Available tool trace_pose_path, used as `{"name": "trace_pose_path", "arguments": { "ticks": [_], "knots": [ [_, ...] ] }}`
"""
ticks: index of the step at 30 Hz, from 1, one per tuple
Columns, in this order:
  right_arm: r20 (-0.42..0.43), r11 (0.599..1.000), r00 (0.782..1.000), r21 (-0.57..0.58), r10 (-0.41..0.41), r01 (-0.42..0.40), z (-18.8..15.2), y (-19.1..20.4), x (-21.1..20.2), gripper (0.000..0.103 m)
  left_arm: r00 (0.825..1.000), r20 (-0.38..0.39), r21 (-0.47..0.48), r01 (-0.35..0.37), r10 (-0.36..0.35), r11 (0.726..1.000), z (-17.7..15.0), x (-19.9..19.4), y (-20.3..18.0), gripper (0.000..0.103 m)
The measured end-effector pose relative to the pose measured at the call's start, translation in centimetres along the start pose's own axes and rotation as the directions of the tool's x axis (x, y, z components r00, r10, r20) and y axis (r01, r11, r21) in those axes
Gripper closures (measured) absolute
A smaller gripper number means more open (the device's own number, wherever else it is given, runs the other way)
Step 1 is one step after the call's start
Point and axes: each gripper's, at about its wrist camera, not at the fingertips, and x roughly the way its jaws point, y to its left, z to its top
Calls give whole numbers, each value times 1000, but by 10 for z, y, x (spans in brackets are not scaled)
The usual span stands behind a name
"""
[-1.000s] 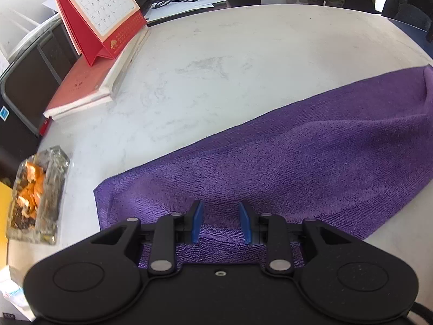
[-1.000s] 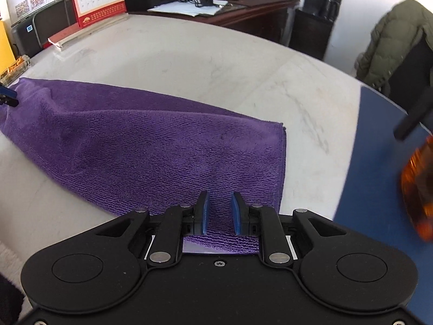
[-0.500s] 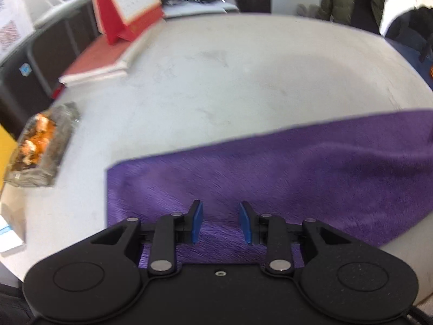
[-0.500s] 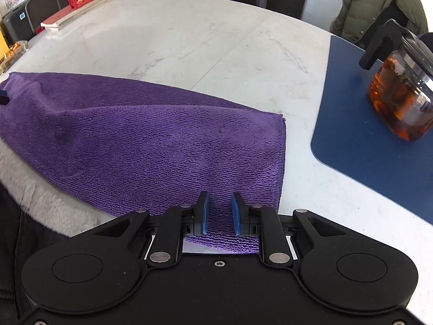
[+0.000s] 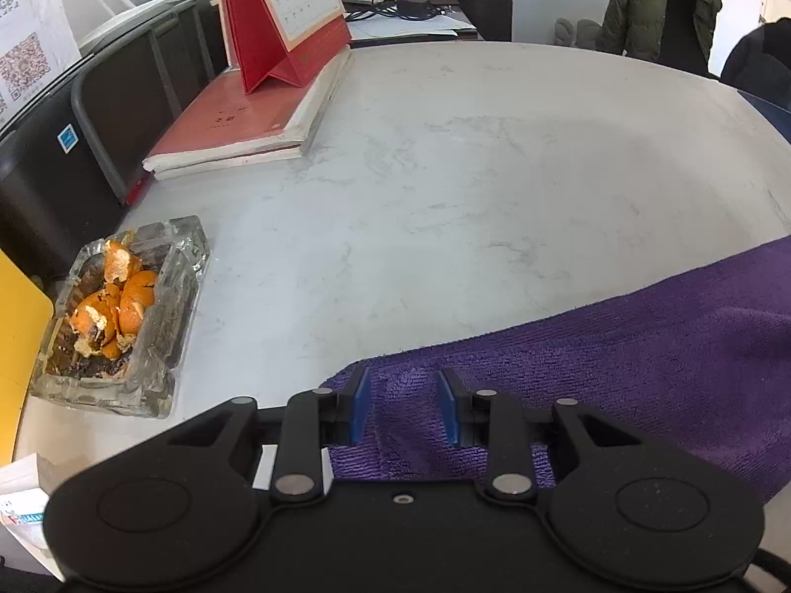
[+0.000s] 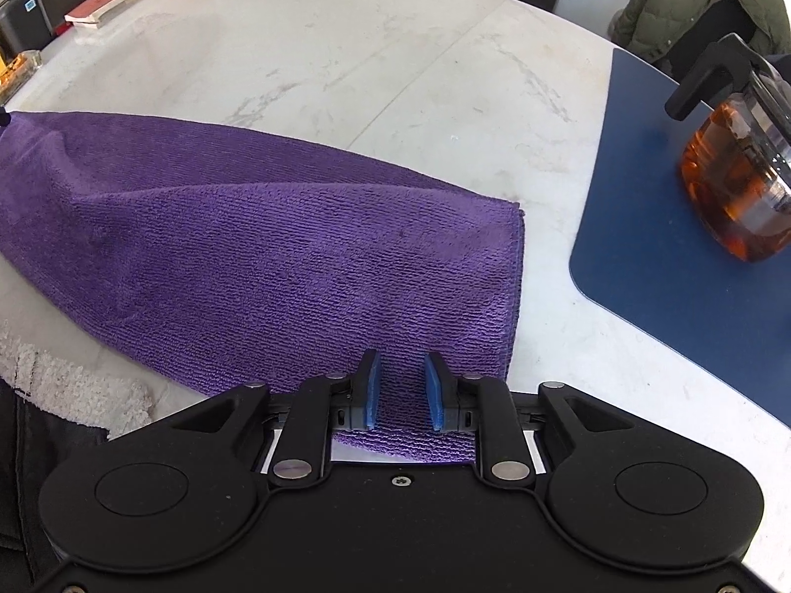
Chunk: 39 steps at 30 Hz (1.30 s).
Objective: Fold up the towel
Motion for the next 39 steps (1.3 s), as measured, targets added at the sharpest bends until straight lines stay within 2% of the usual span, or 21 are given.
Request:
{"name": "trace_pose_path", "arguments": {
  "ticks": [7, 12, 20, 25, 31, 39],
  "knots": [
    [-29, 1000, 1000, -9, -11, 11, 4, 2, 2, 80, 999, -17, 42, 39, -38, 998, 0, 5, 9, 73],
    [-49, 1000, 999, -20, -22, 21, 7, 4, 4, 80, 995, -39, 28, 91, -90, 995, 4, 9, 18, 73],
    [-67, 999, 997, -29, -39, 37, 10, 8, 4, 80, 987, -60, 49, 151, -148, 987, 7, 9, 16, 94],
    [-68, 998, 996, -26, -52, 50, 10, 10, 4, 80, 988, -40, 22, 148, -147, 989, 5, 6, 20, 98],
    [-67, 998, 996, -17, -53, 52, 9, 10, 3, 80, 990, -6, -44, 141, -142, 989, 4, -4, 28, 98],
    [-75, 999, 996, -27, -49, 47, 11, 10, 3, 80, 994, 5, -63, 109, -109, 992, 4, -12, 36, 98]
  ]
}}
